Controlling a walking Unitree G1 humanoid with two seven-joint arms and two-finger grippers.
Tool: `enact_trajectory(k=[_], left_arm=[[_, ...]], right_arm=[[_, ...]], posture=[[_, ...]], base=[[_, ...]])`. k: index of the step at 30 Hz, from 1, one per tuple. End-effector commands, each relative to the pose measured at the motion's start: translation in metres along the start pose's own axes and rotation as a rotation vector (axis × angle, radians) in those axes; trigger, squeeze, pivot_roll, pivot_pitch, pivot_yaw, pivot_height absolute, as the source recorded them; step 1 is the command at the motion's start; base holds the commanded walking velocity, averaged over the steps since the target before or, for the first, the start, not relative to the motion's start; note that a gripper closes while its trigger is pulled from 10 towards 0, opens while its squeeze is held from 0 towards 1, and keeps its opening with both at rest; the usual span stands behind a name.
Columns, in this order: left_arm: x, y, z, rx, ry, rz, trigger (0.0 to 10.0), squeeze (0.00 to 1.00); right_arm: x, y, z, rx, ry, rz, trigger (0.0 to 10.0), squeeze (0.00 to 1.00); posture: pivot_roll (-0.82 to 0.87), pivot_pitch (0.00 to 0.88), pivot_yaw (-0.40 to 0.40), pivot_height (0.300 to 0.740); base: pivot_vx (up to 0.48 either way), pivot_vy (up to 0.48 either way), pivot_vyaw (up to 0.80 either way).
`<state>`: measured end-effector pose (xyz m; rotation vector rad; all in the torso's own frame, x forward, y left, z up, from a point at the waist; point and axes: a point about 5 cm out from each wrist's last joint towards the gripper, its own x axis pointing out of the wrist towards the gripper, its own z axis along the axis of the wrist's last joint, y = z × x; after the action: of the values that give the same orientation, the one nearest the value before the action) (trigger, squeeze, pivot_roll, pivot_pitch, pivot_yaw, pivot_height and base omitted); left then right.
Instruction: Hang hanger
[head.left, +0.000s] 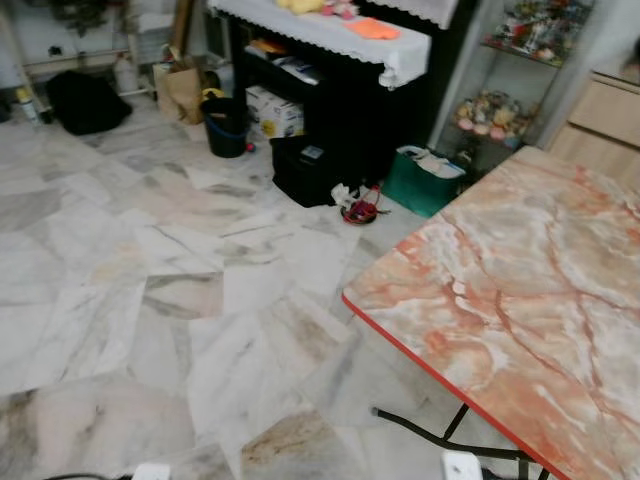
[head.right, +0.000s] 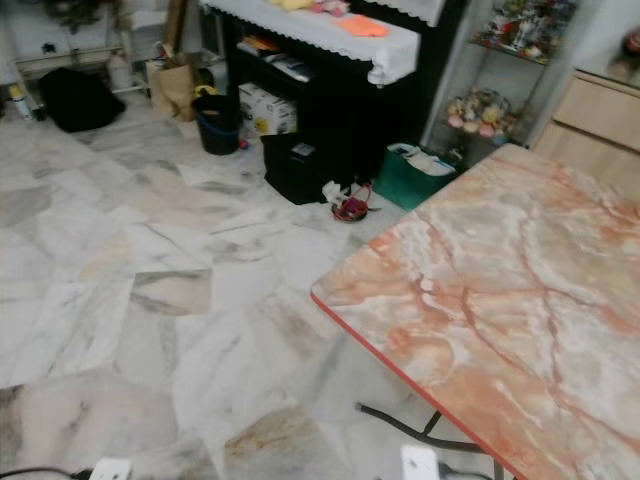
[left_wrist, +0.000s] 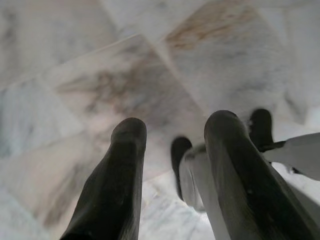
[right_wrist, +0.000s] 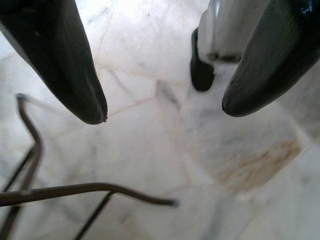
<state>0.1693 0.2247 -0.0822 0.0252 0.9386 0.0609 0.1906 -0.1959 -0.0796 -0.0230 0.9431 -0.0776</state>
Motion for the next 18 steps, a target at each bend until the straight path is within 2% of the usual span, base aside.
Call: enact_trajectory(k=[1, 5, 8, 12, 14, 18], left_arm=[[0.003, 0.01, 0.027, -0.105, -0.097, 0.091, 10.0, 0.0], [0.003, 0.008, 0.031, -0.116, -0.124, 0.076, 10.0, 0.0], [0.004, 0.006, 0.036, -0.157, -0.162, 0.062, 10.0, 0.0], [0.004, 0.007, 0.039, -0.173, -0.167, 0.083, 10.0, 0.0], [0.004, 0.005, 0.04, -0.176, -0.174, 0.04, 10.0, 0.0], [0.003, 0.007, 0.042, -0.113, -0.195, 0.073, 10.0, 0.0]], right_arm=[[0.005, 0.042, 0.03, 0.305, -0.013, 0.086, 10.0, 0.0], [0.005, 0.049, 0.034, 0.308, -0.015, 0.094, 10.0, 0.0], [0.005, 0.036, 0.025, 0.319, -0.009, 0.08, 10.0, 0.0], [0.005, 0.034, 0.024, 0.32, -0.007, 0.077, 10.0, 0.0], [0.005, 0.034, 0.023, 0.321, -0.005, 0.076, 10.0, 0.0], [0.005, 0.034, 0.023, 0.323, -0.005, 0.077, 10.0, 0.0]], posture=[[0.12, 0.05, -0.078, 0.74], [0.12, 0.046, -0.075, 0.74], [0.12, 0.045, -0.075, 0.74], [0.12, 0.046, -0.076, 0.74], [0.12, 0.051, -0.077, 0.74], [0.12, 0.057, -0.076, 0.74]], base=[[0.0, 0.0, -0.76], [0.0, 0.0, -0.76], [0.0, 0.0, -0.76], [0.0, 0.0, -0.76], [0.0, 0.0, -0.76], [0.0, 0.0, -0.76]])
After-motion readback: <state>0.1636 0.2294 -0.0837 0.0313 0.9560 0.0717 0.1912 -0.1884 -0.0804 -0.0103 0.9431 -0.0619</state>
